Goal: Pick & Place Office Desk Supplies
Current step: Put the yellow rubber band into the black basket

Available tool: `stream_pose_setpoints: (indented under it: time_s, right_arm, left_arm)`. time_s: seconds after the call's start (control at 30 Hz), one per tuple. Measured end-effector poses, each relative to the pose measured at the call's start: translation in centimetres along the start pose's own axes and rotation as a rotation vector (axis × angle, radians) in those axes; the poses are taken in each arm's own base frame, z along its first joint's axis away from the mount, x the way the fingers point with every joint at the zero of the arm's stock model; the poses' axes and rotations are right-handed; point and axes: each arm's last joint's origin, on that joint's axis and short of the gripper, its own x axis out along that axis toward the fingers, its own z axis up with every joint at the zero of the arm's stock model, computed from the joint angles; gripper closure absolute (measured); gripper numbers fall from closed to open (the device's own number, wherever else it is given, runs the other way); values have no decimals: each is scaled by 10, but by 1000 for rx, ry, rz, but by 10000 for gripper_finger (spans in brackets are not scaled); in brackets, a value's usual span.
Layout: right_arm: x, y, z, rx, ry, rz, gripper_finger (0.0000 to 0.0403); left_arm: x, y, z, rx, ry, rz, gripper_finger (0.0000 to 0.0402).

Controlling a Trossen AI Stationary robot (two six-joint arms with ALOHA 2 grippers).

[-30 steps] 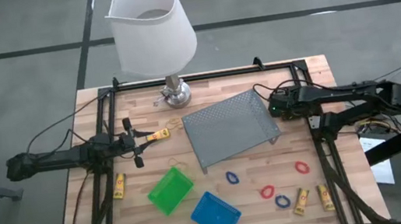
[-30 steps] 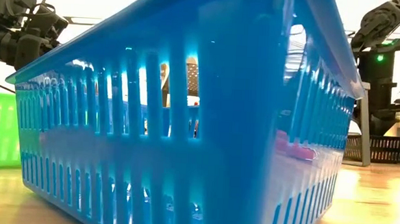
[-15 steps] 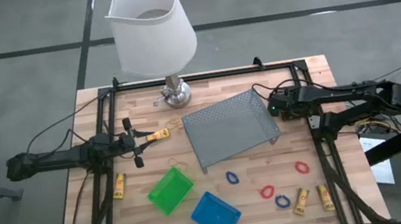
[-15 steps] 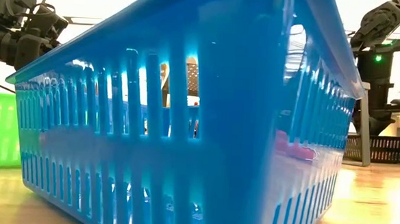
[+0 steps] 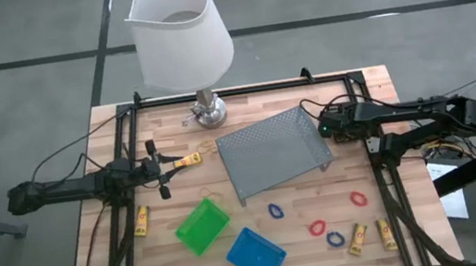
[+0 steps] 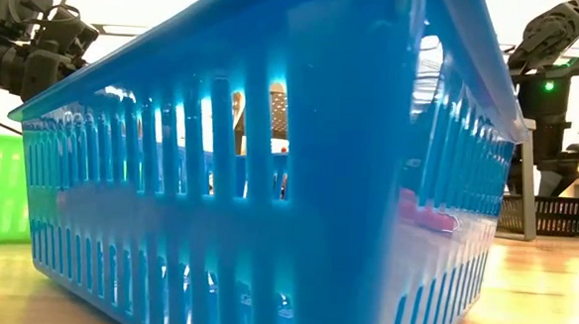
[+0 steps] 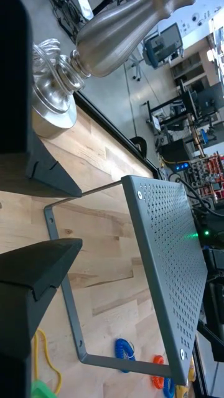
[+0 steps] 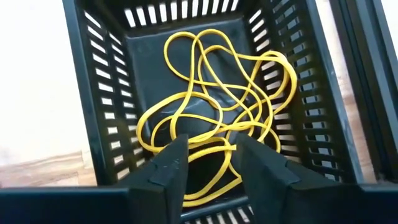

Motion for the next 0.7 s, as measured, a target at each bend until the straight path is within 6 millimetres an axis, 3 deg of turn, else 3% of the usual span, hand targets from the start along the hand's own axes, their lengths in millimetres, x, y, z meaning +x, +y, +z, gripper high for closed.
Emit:
stream_pose_setpoints:
  time_s: [0.4,0.7]
  right_arm:
    - [-1,-1,1,38,-17,-4,234]
    - [-19,-13,9,111,-131,109,234]
  left_arm:
    - [0,0,0,0,0,0,284]
    - [0,0,0,0,0,0,284]
